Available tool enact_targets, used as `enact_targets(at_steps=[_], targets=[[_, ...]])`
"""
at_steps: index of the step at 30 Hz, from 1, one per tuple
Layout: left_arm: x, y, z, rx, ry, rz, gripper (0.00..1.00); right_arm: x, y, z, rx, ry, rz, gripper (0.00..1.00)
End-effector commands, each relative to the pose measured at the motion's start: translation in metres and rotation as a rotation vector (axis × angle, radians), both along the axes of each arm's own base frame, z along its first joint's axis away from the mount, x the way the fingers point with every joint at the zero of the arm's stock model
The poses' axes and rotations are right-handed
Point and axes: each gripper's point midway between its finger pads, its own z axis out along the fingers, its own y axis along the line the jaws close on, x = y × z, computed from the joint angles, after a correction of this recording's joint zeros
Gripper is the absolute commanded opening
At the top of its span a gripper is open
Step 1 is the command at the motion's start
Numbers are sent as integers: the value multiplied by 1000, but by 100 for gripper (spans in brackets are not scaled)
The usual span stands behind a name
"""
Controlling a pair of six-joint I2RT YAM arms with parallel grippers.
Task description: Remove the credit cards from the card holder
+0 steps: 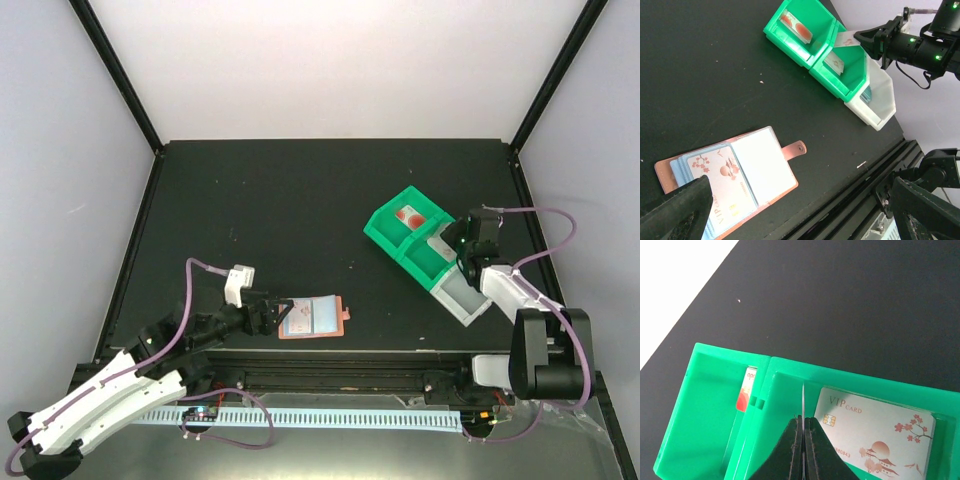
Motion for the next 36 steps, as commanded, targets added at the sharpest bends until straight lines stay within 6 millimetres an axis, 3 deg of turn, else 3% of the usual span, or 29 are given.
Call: enact_targets(at_steps=[1, 13, 20, 36], targets=[[1, 0, 4, -25, -4, 9, 99, 9, -10, -2, 1, -31, -57, 1], [-2, 0, 9, -47, -12, 0, 99, 9, -12, -28, 0, 23, -77, 1], [0, 4, 12, -56, -28, 20, 99, 8, -16, -35, -24, 65, -92, 9], [3, 10, -8, 14, 42, 62, 99, 1, -33, -23, -112, 156, -144, 21]])
